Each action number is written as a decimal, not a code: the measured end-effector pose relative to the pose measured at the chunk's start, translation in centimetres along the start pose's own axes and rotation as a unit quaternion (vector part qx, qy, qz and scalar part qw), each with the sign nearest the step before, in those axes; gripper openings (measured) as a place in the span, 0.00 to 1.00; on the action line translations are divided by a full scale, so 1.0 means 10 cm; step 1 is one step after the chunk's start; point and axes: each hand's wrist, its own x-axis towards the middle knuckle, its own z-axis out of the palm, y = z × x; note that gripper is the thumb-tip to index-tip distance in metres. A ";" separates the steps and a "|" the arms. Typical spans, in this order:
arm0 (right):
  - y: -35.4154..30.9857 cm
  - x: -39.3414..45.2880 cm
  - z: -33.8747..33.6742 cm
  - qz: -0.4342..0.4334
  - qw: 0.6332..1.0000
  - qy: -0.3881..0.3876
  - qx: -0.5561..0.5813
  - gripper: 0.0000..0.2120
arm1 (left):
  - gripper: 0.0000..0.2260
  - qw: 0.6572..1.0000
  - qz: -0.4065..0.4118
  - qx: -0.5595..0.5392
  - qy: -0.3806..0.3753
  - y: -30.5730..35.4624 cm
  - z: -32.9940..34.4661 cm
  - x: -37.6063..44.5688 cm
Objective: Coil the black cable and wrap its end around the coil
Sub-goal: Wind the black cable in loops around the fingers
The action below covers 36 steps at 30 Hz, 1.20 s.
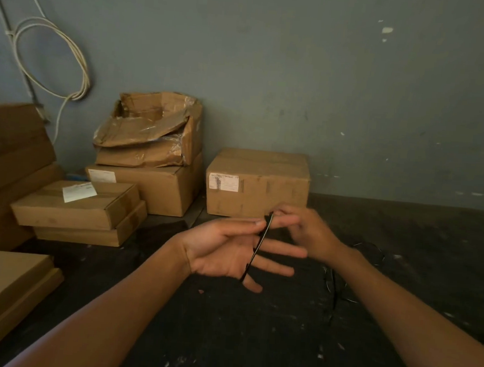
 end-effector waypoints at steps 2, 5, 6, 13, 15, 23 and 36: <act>0.11 -0.12 0.23 -0.002 1.000 -0.016 0.008 0.11 | 0.24 1.000 0.016 -0.002 0.005 0.04 -0.01 0.02; 0.18 -0.27 0.62 0.025 0.998 -0.039 0.030 0.13 | 0.25 0.999 0.028 -0.017 0.030 0.08 -0.07 0.05; 0.18 -0.31 0.74 0.038 0.997 -0.045 0.041 0.13 | 0.25 0.999 0.031 -0.027 0.036 0.08 -0.09 0.06; -0.05 -0.40 0.97 0.046 0.997 -0.054 0.026 0.15 | 0.26 0.991 0.061 -0.088 0.076 0.14 -0.22 0.02; -0.11 -0.41 0.92 0.044 0.997 -0.055 0.023 0.14 | 0.26 0.989 0.077 -0.089 0.092 0.18 -0.25 0.01; -0.34 -0.49 0.92 0.039 0.992 -0.117 -0.018 0.14 | 0.27 0.980 0.120 -0.070 0.143 0.33 -0.35 0.09; -0.72 -0.12 -0.12 0.068 0.995 -0.070 0.003 0.09 | 0.26 0.973 0.066 -0.062 0.214 -0.05 -0.48 0.03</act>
